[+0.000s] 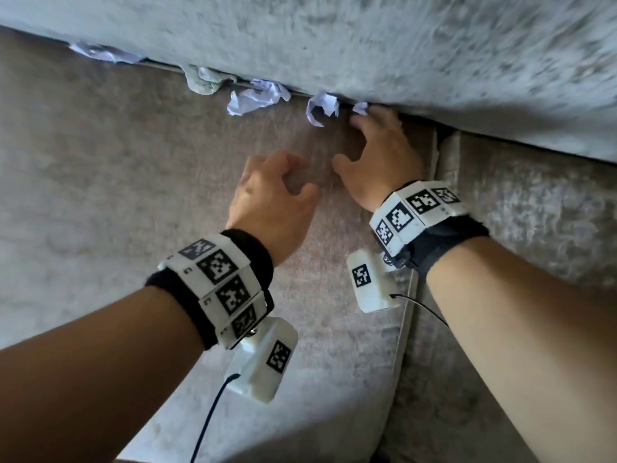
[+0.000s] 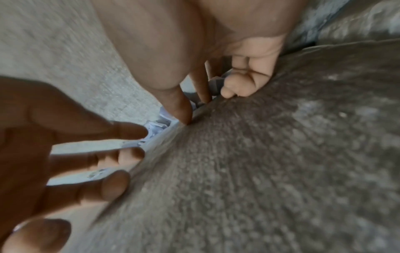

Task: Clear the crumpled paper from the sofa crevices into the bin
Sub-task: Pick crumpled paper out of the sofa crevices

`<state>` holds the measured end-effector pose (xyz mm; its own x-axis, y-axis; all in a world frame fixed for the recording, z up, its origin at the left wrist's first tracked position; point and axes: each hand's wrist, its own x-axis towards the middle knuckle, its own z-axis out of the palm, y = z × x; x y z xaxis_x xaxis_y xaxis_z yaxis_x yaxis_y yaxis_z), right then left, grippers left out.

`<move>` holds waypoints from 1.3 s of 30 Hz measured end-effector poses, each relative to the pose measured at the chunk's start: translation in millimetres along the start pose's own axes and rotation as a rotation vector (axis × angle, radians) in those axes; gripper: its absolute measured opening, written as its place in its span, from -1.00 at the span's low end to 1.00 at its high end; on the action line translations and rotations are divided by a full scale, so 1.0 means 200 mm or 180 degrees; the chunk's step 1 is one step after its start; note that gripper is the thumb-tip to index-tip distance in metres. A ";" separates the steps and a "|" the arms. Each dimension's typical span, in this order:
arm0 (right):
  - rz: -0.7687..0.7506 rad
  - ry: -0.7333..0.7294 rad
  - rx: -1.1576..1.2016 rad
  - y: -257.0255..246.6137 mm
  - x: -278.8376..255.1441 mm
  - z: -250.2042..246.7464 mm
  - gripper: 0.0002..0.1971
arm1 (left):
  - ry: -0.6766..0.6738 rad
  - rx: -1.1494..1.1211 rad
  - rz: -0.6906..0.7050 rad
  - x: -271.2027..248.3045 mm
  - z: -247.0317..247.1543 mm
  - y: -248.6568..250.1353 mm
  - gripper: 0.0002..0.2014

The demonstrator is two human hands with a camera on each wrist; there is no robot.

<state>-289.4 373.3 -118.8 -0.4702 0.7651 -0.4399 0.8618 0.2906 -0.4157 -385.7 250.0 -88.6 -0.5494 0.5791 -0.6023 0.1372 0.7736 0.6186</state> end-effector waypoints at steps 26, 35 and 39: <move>0.0531 0.0682 0.1280 0.24 -0.16 -0.13 -0.89 | 0.0112 0.0808 0.0793 0.24 0.18 0.24 -0.64; 0.0551 0.0555 0.1039 0.04 -0.12 -0.12 -0.63 | 0.0583 0.0235 0.0267 0.20 -0.01 0.15 -0.59; 0.0457 0.0338 0.1147 -0.13 -0.06 -0.06 -0.88 | 0.0768 0.0144 0.0072 0.20 -0.12 0.08 -0.76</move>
<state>-304.4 363.1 -93.7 -0.3114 0.8439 -0.4369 0.7866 -0.0291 -0.6168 -425.9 279.6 -90.0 -0.7261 0.5224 -0.4472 0.1855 0.7750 0.6042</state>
